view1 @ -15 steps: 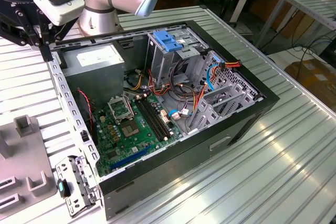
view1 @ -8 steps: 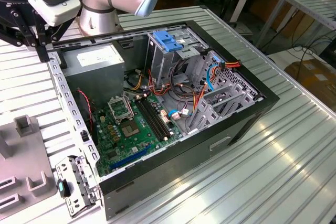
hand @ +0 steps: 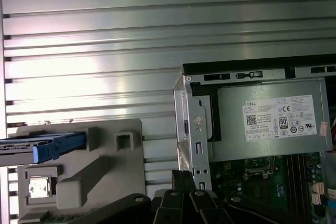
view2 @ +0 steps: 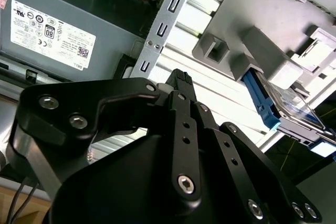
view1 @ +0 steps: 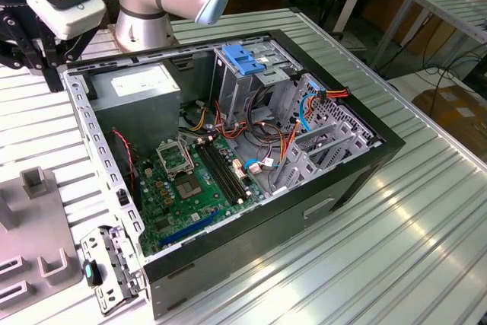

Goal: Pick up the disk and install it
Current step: 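Reach for the disk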

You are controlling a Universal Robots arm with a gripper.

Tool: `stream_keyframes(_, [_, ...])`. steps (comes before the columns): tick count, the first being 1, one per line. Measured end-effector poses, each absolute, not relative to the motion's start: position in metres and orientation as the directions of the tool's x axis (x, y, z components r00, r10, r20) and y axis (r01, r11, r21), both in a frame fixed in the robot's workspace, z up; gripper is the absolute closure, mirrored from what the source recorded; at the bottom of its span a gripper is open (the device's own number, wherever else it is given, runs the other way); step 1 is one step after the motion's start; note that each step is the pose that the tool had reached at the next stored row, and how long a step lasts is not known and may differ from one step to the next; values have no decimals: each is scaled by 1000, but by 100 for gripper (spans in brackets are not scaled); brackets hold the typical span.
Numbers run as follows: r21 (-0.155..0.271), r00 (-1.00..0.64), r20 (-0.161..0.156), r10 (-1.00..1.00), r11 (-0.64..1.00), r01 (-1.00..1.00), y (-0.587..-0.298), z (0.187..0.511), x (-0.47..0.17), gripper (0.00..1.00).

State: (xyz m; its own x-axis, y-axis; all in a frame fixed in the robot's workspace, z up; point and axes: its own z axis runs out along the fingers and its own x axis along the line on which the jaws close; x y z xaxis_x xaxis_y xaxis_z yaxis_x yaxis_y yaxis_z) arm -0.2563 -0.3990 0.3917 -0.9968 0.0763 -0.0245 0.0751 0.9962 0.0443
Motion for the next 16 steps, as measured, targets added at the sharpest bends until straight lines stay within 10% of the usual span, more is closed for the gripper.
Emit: stream_keyframes(16, [44,-997,-17,77,996,76,-397,390,-288,89])
